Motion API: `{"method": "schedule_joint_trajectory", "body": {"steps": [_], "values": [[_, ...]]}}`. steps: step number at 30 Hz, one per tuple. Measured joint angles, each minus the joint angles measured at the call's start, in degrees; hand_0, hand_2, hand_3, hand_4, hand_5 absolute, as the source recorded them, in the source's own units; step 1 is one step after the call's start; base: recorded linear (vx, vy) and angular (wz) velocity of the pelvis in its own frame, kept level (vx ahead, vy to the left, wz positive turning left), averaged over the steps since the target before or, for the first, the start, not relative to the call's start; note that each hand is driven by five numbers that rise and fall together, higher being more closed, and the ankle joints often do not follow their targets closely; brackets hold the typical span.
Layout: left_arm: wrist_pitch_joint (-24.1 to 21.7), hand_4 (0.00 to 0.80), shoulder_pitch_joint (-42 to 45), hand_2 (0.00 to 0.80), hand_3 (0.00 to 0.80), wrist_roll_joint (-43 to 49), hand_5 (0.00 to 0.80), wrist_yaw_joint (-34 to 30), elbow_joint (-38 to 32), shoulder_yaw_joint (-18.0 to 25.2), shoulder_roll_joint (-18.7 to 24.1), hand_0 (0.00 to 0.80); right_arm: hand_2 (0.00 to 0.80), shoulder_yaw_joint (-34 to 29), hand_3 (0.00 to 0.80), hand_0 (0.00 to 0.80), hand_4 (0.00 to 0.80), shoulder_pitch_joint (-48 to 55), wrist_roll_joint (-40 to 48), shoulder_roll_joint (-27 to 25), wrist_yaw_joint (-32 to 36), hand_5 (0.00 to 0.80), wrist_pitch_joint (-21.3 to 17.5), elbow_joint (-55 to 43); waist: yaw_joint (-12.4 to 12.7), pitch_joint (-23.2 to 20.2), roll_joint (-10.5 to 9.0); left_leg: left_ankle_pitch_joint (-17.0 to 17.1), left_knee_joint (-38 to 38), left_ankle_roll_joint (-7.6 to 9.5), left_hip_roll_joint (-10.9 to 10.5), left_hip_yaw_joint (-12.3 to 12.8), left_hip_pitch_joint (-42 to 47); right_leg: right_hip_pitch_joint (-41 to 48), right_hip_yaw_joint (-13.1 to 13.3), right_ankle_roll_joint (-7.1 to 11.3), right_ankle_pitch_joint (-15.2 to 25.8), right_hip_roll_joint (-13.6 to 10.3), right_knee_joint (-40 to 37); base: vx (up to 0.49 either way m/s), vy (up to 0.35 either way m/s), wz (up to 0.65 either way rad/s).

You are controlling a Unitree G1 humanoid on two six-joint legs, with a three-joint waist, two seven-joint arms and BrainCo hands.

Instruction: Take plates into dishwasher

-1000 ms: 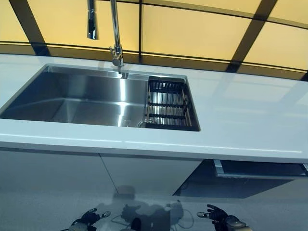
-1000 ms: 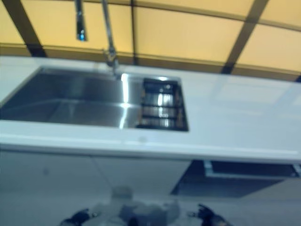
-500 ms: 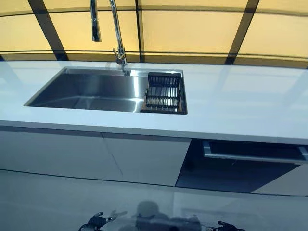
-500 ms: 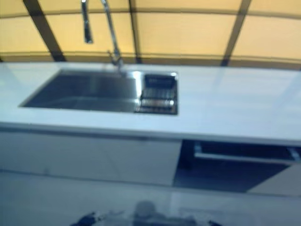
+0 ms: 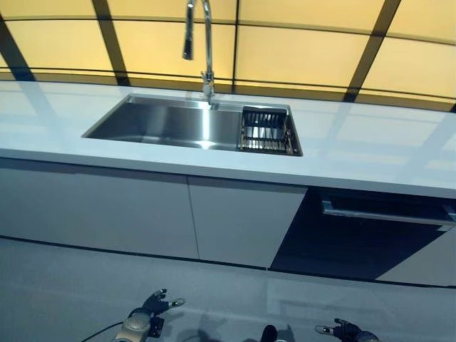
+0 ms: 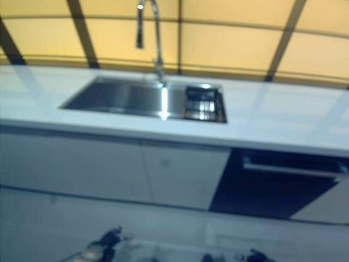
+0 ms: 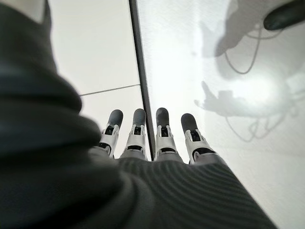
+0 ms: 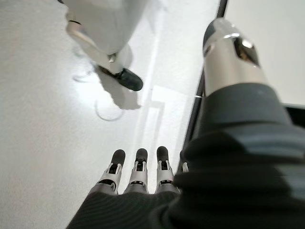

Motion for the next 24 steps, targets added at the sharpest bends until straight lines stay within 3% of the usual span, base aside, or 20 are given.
{"method": "schedule_joint_trajectory", "body": {"steps": [2, 4, 6, 10, 13, 17, 19, 23, 24], "values": [[1.0, 0.0, 1.7, 0.0, 0.0, 0.0, 0.0, 0.0, 0.1, 0.1, 1.1, 0.0, 0.0, 0.0, 0.0, 0.0, 0.0, -0.2, -0.1, 0.1, 0.7, 0.0, -0.2, 0.1, -0.1, 0.7, 1.22, 2.7, -3.2, 1.33, 0.4, -0.2, 0.6, 0.0, -0.1, 1.32, -1.6, 1.2, 1.5, -0.258, 0.25, 0.06], [1.6, 0.0, 2.3, 0.0, 0.0, 0.0, 0.0, -0.1, 0.1, 0.1, 1.4, 0.0, 0.0, 0.0, 0.0, 0.0, 0.0, 0.5, 0.0, 0.0, 1.0, 0.0, -0.4, 0.2, -0.5, 1.7, 2.86, 5.8, -6.5, 2.06, 0.4, -2.1, 1.7, -0.4, 0.3, -0.02, -3.6, 1.5, 8.8, -0.214, 0.166, 0.43], [1.7, 0.0, 2.8, 0.0, 0.0, 0.0, 0.0, -0.5, 0.1, 0.2, 1.9, 0.0, 0.0, 0.3, 0.0, 0.0, 0.0, 0.7, 0.1, 0.3, 1.2, 0.0, -0.4, 0.2, -1.5, 2.2, 3.99, 8.6, -10.5, 2.59, 0.4, -3.7, 2.5, -0.6, 2.1, -3.19, -7.8, 2.2, 15.8, -0.15, 0.05, 0.48], [3.0, 0.0, 4.0, 0.0, 0.0, 0.0, 0.0, -0.3, 2.4, 2.5, 2.7, 0.0, 0.0, 0.3, 0.0, 0.0, 0.0, 0.8, 0.4, 2.5, 1.5, 0.0, -0.8, 0.2, -1.6, 1.7, 3.83, 11.1, -13.3, 2.71, -0.2, -4.9, 2.3, 0.7, 4.0, -5.0, -14.3, 2.9, 23.4, -0.109, -0.075, 0.17], [3.3, 0.0, 6.2, 0.0, 0.0, 0.2, 0.0, 0.0, 3.5, 2.6, 3.5, 0.0, 0.0, 0.5, 0.0, 0.0, 0.0, 1.6, 0.4, 5.1, 1.5, 0.0, -0.7, 0.4, -1.7, 0.1, 2.0, 11.2, -13.6, 2.63, -0.8, -4.3, 1.3, 3.2, 4.9, -5.24, -18.1, 3.7, 22.8, -0.149, -0.194, -0.09], [3.2, 0.0, 7.6, 0.0, 0.0, 0.5, 0.0, 0.1, 3.8, 2.8, 3.8, 0.0, 0.0, 1.0, 0.0, 0.0, 0.0, 1.9, 0.4, 7.1, 1.5, 0.0, -0.9, 0.8, -1.5, -2.2, -0.62, 11.8, -14.1, 2.41, -0.9, -2.4, 0.6, 6.0, 4.9, -6.25, -21.0, 5.4, 16.3, -0.161, -0.247, -0.25], [3.0, 0.0, 7.4, 0.0, 0.0, 0.4, 0.0, 0.2, 3.3, 2.8, 3.6, 0.0, 0.0, 1.2, 0.0, 0.0, 0.0, 1.9, 0.3, 7.0, 1.5, 0.0, -1.3, 0.7, -1.6, -2.5, -1.08, 12.0, -14.2, 2.04, -0.9, -1.0, -0.2, 6.4, 5.9, -6.86, -21.3, 6.3, 12.7, -0.184, -0.324, -0.35], [2.0, 0.0, 6.4, 0.0, 0.0, 0.1, 0.0, 0.2, 2.0, 2.8, 3.4, 0.0, 0.0, 2.5, 0.0, 0.0, 0.0, 2.3, 0.2, 6.9, 1.8, 0.0, -1.1, 0.8, -1.7, -2.8, -1.25, 12.9, -14.6, 0.69, -1.2, -0.7, -1.7, 7.5, 6.5, -7.82, -21.6, 7.6, 7.8, -0.151, -0.277, -0.11], [1.9, 0.0, 6.3, 0.0, 0.0, 0.1, 0.0, 0.3, 1.5, 2.8, 3.0, 0.0, 0.0, 2.5, 0.0, 0.0, 0.0, 2.4, 0.1, 6.9, 1.7, 0.0, -0.8, 0.9, -1.8, -2.8, -0.94, 13.2, -14.6, 0.36, -1.1, -1.2, -1.7, 8.4, 6.5, -9.38, -20.6, 8.1, 6.1, -0.159, -0.177, 0.19]]}}
